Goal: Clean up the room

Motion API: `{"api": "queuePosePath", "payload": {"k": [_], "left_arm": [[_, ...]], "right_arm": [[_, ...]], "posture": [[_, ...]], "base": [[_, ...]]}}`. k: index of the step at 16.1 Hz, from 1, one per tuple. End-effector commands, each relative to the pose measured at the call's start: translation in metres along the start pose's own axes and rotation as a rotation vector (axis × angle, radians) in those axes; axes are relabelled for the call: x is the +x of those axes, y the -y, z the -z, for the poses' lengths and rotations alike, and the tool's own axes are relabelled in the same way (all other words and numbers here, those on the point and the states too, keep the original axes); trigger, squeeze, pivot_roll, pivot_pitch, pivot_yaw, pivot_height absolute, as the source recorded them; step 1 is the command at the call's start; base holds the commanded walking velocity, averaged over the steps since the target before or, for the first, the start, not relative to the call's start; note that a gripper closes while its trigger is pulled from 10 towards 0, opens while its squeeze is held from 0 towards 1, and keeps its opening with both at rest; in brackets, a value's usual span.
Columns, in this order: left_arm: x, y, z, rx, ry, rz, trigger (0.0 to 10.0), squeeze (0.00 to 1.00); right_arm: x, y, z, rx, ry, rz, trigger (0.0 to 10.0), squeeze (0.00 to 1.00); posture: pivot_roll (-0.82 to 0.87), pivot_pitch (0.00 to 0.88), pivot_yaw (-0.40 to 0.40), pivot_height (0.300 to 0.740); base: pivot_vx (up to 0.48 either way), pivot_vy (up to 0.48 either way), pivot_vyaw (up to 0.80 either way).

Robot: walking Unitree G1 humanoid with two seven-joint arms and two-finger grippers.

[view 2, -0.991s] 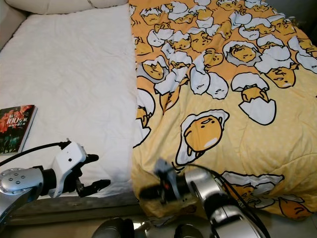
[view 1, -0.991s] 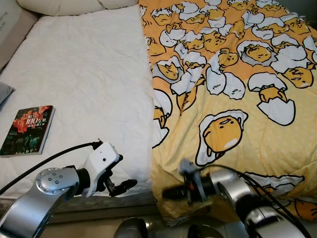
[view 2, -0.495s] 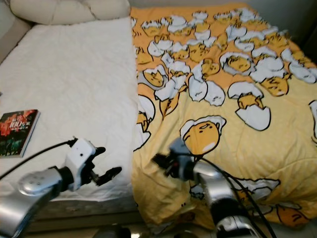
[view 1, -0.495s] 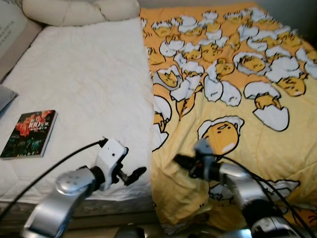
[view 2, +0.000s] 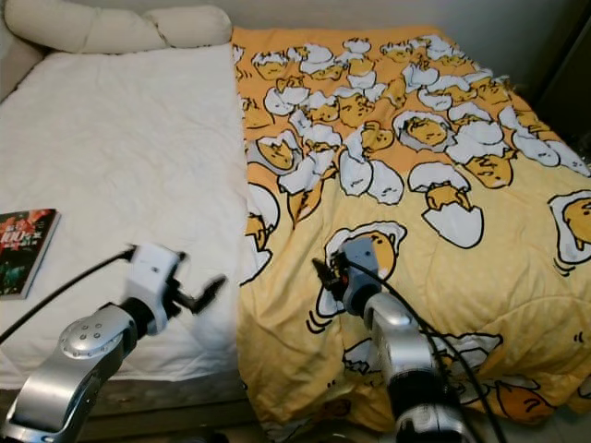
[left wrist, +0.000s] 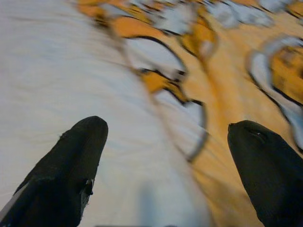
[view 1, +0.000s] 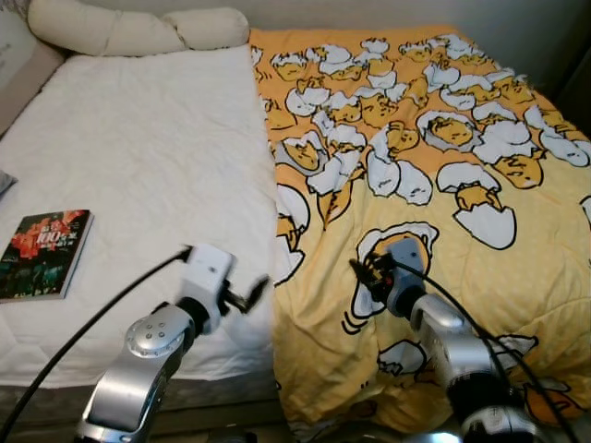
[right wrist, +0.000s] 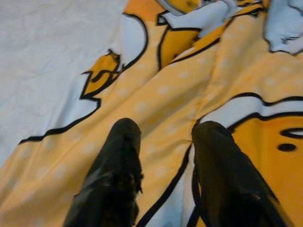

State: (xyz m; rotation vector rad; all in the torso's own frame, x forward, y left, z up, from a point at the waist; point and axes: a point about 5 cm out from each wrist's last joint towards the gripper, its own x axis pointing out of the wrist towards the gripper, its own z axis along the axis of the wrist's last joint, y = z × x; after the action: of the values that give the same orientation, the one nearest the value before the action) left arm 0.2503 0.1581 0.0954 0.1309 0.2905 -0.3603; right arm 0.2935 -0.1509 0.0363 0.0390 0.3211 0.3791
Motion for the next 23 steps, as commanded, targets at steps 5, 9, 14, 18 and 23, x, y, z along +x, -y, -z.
{"api": "queuePosePath", "payload": {"k": [5, 9, 14, 18, 23], "left_arm": [[0.000, -0.014, 0.000, -0.039, 0.033, -0.192, 10.0, 0.00], [0.001, -0.029, 0.001, -0.048, 0.040, -0.279, 10.0, 0.00], [0.003, -0.033, -0.001, -0.041, 0.057, -0.330, 10.0, 0.00], [0.003, -0.033, -0.001, -0.041, 0.057, -0.330, 10.0, 0.00], [0.003, -0.033, -0.001, -0.041, 0.057, -0.330, 10.0, 0.00]], "right_arm": [[-0.017, 0.011, -0.018, 0.081, 0.122, 0.191, 10.0, 0.00], [-0.021, 0.002, -0.015, 0.081, 0.106, 0.205, 10.0, 0.00], [-0.023, -0.001, -0.018, 0.069, 0.104, 0.185, 10.0, 0.00], [-0.023, -0.001, -0.018, 0.069, 0.104, 0.185, 10.0, 0.00], [-0.023, -0.001, -0.018, 0.069, 0.104, 0.185, 10.0, 0.00]], "posture": [[0.00, 0.000, -0.014, 0.740], [-0.02, 0.000, -0.004, 0.740], [-0.02, 0.000, 0.003, 0.740], [-0.02, 0.000, 0.003, 0.740], [-0.02, 0.000, 0.003, 0.740]], "base": [[0.000, -0.307, 0.00], [0.000, -0.315, 0.00], [0.000, 0.000, 0.00], [0.000, 0.000, 0.00], [0.000, 0.000, 0.00]]}}
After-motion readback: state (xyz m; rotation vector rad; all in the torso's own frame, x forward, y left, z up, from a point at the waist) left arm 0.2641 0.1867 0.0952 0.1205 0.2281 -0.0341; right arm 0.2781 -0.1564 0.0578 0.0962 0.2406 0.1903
